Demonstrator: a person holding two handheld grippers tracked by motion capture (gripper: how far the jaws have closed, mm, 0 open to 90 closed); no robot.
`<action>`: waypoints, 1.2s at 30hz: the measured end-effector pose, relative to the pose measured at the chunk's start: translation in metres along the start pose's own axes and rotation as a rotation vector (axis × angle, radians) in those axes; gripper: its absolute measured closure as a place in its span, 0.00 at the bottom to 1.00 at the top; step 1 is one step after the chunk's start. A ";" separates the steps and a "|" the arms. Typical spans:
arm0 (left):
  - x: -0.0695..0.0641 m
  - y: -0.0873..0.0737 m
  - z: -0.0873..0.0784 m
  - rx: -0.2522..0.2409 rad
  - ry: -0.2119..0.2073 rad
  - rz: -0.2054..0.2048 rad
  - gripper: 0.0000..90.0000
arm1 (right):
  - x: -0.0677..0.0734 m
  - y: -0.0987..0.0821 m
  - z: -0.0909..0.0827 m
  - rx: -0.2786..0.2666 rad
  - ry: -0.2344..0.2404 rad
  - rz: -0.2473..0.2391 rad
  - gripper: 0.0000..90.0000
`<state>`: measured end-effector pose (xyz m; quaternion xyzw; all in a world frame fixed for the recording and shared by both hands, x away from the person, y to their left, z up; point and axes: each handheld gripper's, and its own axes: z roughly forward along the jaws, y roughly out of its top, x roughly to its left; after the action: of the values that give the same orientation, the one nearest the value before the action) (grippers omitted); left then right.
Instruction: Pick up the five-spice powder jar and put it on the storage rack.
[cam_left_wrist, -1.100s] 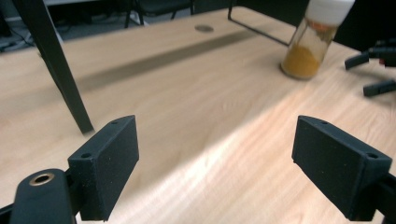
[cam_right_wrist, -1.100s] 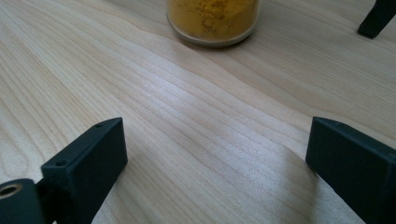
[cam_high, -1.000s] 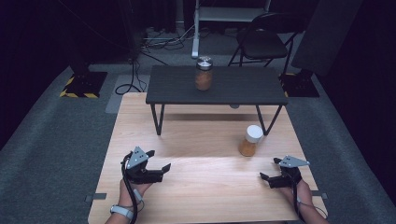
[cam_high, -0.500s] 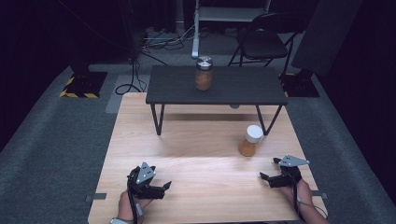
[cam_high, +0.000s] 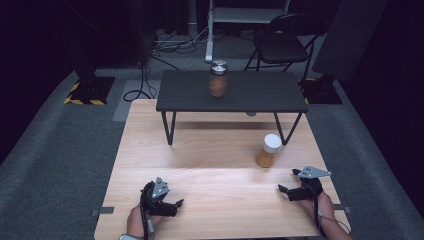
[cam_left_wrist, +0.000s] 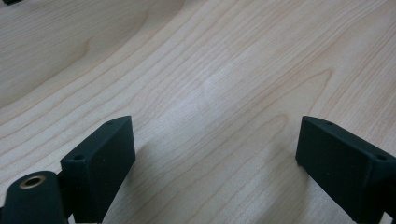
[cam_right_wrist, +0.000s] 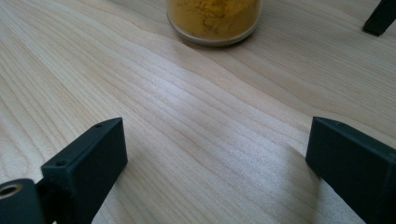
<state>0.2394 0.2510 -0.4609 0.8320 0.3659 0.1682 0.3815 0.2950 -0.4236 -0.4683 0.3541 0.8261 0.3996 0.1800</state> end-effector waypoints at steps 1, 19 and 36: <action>0.002 -0.002 0.003 -0.012 -0.007 0.007 0.08 | 0.000 0.000 0.000 0.000 0.000 0.000 0.05; 0.011 -0.008 0.010 -0.046 -0.033 0.030 0.00 | 0.000 0.000 0.000 0.000 0.000 0.000 0.05; 0.018 -0.002 0.015 -0.042 -0.054 0.044 0.00 | 0.002 -0.002 -0.001 -0.006 -0.009 -0.007 0.05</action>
<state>0.2594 0.2577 -0.4722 0.8358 0.3336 0.1615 0.4050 0.2924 -0.4228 -0.4692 0.3523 0.8253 0.4001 0.1861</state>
